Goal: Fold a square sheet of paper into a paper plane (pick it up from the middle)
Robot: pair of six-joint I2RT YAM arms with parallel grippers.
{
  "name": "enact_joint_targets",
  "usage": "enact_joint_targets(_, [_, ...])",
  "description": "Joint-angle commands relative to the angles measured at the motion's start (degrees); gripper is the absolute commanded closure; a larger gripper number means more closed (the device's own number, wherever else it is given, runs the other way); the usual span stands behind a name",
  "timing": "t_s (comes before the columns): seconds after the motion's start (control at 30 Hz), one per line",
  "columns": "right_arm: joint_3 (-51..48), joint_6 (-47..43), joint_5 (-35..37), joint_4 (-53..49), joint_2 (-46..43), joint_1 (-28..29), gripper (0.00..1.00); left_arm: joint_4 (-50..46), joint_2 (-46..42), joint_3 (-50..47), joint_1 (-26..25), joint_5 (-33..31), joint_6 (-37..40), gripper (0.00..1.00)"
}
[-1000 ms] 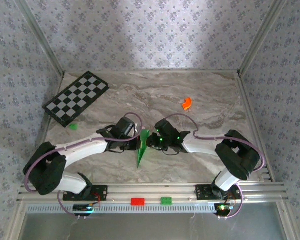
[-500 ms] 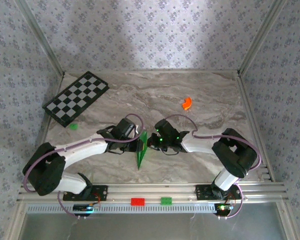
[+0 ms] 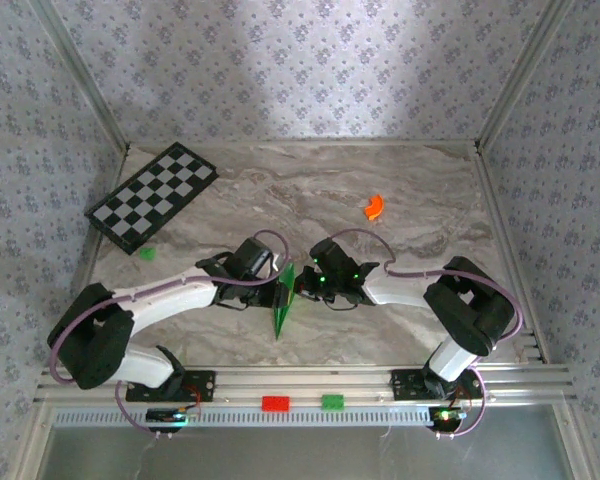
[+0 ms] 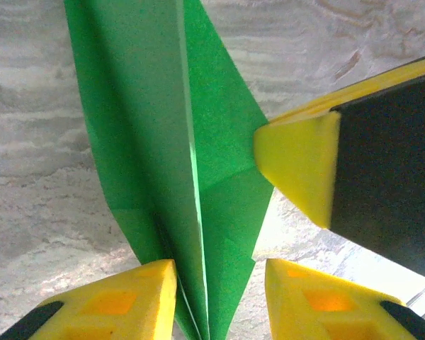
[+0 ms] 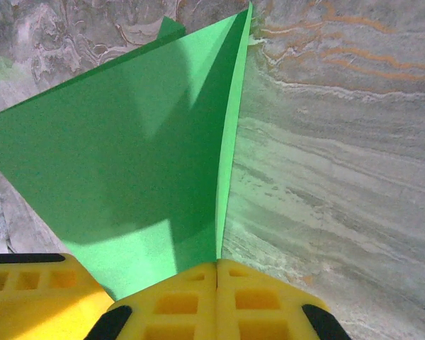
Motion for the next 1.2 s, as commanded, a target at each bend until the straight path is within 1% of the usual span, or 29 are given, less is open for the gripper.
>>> enact_joint_targets(0.0, [-0.8, 0.5, -0.4, 0.4, 0.4, -0.1, 0.98, -1.6, 1.2, 1.3, -0.6, 0.3, 0.9, 0.62])
enact_joint_targets(0.17, [-0.8, 0.6, -0.3, 0.5, 0.4, -0.1, 0.98, -1.4, 2.5, 1.6, -0.8, 1.6, 0.8, 0.62])
enact_joint_targets(0.4, [-0.8, 0.7, -0.4, 0.9, 0.6, 0.0, 0.98, 1.1, 2.7, 1.3, -0.9, 3.7, -0.2, 0.59])
enact_joint_targets(0.57, [-0.7, 0.7, -0.6, 0.9, 0.6, 0.1, 0.98, 1.1, 3.5, 1.5, -0.8, 3.2, -0.2, 0.57])
enact_joint_targets(0.7, [-0.6, 0.6, -0.6, 0.9, 0.6, 0.0, 0.98, -0.6, 4.2, 1.9, -1.1, 0.4, -0.2, 0.58])
enact_joint_targets(0.83, [-0.7, 0.7, -0.6, 1.0, 0.5, 0.0, 0.98, -0.5, 4.8, 1.9, -1.2, 0.0, 0.3, 0.61])
enact_joint_targets(0.97, [-0.5, 0.6, -0.6, 0.9, 0.5, 0.0, 0.98, -0.4, 4.9, 1.9, -1.5, -0.2, 0.4, 0.68])
enact_joint_targets(1.1, [-0.6, 0.6, -0.7, 0.9, 0.6, 0.0, 0.97, -0.8, 5.1, 2.1, -1.5, -0.8, 0.4, 0.78])
enact_joint_targets(1.17, [-0.7, 0.6, -0.7, 0.9, 0.5, 0.0, 0.97, -1.1, 5.7, 2.2, -1.5, -0.9, 0.5, 0.81])
